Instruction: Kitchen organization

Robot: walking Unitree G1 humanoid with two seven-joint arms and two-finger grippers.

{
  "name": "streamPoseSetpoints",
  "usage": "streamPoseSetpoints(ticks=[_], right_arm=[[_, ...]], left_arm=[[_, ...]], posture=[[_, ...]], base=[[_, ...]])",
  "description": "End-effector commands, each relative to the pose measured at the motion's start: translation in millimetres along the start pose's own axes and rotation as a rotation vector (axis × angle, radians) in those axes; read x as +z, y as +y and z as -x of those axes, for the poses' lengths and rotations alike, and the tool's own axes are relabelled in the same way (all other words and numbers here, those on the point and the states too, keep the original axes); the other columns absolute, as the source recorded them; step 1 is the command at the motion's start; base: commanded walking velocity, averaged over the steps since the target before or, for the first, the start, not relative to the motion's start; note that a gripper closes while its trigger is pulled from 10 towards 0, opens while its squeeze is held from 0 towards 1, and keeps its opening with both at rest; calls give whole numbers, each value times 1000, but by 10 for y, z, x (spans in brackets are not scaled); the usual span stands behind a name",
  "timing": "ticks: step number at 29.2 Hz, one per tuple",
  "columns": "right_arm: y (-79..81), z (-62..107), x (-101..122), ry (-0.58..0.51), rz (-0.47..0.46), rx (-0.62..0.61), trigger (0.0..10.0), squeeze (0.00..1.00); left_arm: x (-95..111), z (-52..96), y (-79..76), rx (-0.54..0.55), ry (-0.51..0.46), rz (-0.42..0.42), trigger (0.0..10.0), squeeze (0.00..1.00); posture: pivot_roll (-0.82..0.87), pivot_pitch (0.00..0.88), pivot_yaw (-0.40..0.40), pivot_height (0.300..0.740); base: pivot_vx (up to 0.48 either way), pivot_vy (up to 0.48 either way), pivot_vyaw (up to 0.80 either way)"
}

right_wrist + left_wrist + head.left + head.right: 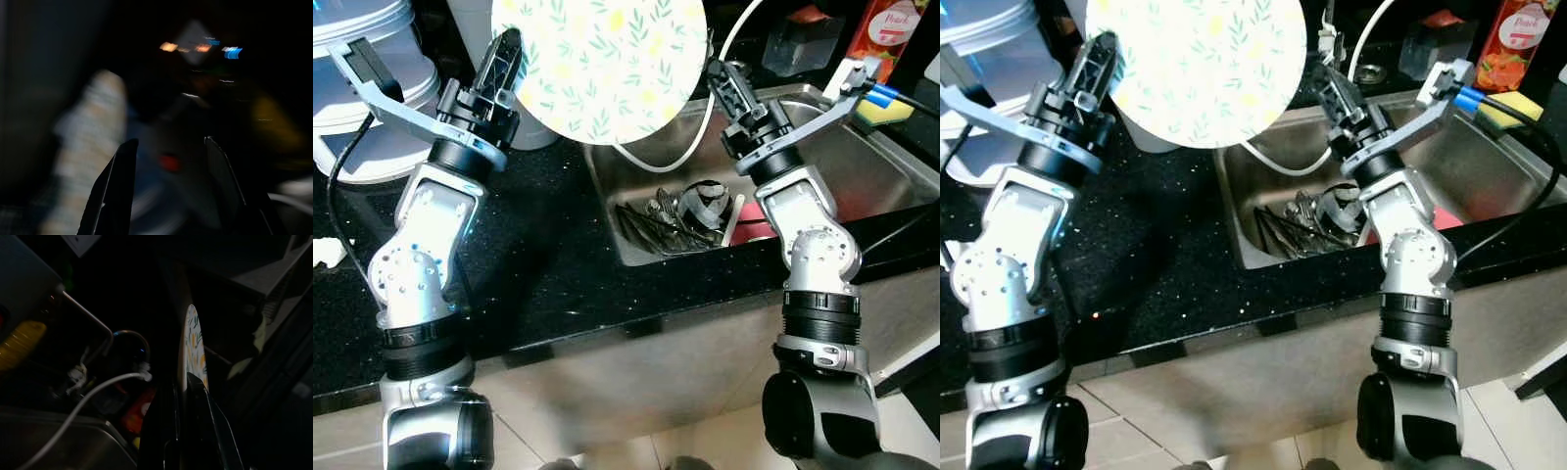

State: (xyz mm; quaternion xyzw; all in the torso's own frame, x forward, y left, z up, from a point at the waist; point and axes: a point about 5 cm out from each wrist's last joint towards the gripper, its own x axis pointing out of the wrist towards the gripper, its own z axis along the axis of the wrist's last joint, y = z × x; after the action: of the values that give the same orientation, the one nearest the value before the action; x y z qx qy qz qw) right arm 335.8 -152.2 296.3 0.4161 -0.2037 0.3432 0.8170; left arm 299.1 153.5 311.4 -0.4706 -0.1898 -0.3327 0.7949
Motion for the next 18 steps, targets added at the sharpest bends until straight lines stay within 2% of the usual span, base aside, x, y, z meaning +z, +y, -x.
streamPoseSetpoints(ticks=[1,4,9,14,18], right_arm=[[99,3,61,-29,-67,72,10000,0],[198,20,112,-50,-154,160,10000,0],[324,37,152,-72,-199,264,10000,0],[327,60,153,-50,-207,256,10000,0],[298,92,-2,34,-244,219,10000,0]], left_arm=[[52,18,-32,-15,3,11,10000,0],[91,6,-72,-40,-4,49,10000,0],[161,-16,-116,-53,-33,49,10000,0],[196,-28,-136,-66,-45,63,10000,0],[195,-31,-150,-68,-29,72,10000,0]], posture=[[-13,3,74,740],[-12,5,71,740],[-12,6,72,740],[-12,6,70,740],[-14,5,70,740]], base=[[0,0,0],[0,0,0],[0,0,0],[0,0,0],[0,0,0]])
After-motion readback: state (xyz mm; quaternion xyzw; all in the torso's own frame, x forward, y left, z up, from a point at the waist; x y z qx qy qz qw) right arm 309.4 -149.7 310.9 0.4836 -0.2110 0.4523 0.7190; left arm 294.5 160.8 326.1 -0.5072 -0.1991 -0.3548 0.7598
